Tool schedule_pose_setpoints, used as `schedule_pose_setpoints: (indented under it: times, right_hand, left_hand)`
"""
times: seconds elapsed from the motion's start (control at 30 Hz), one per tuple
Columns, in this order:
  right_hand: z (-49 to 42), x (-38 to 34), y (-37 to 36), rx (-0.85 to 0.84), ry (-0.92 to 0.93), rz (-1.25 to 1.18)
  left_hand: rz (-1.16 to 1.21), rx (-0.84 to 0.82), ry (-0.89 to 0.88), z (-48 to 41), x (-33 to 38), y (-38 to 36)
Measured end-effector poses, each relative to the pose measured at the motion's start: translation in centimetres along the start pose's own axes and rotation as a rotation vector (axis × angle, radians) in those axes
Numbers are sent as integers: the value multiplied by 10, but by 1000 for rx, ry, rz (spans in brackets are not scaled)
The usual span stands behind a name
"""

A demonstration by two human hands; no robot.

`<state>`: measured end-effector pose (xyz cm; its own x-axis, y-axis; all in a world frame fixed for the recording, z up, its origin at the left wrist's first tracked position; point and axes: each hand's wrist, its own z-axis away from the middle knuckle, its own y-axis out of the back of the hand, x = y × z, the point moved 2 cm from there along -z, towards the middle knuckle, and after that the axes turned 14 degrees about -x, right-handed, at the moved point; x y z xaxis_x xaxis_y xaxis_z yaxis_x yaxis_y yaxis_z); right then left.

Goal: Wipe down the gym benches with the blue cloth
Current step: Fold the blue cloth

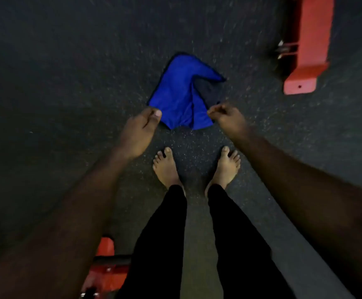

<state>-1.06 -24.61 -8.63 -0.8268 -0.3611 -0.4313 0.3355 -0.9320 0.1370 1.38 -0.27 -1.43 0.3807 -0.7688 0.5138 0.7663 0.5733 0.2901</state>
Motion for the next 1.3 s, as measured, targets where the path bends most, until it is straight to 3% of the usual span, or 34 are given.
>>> schedule_pose_setpoints:
  times: [0.17,0.33,0.43,0.63,0.9,1.17,1.3]
  right_hand:
    - [-105,62,-33,-30,-143,125]
    - [-110,66,-44,2,-228,339]
    - [-77,36,-35,48,-137,360]
    - [42,-76,-1,42,81,221]
    - [266,-250,43,112,405,235]
    - [460,-378,82,301,768,356]
    - [550,-427,102,487,931,471]
  left_hand:
    - [-38,-64,12,-87,-63,-39]
    - [-91,-128,60,-103,-79,-51]
    - [-51,-119,50,-74,-59,-40]
    - [-7,-62,-8,28,35,18]
    - [-37,125,-256,196,198,128]
    - [-131,337,-498,356,329,215]
    - [-144,469,-628,434,382,247]
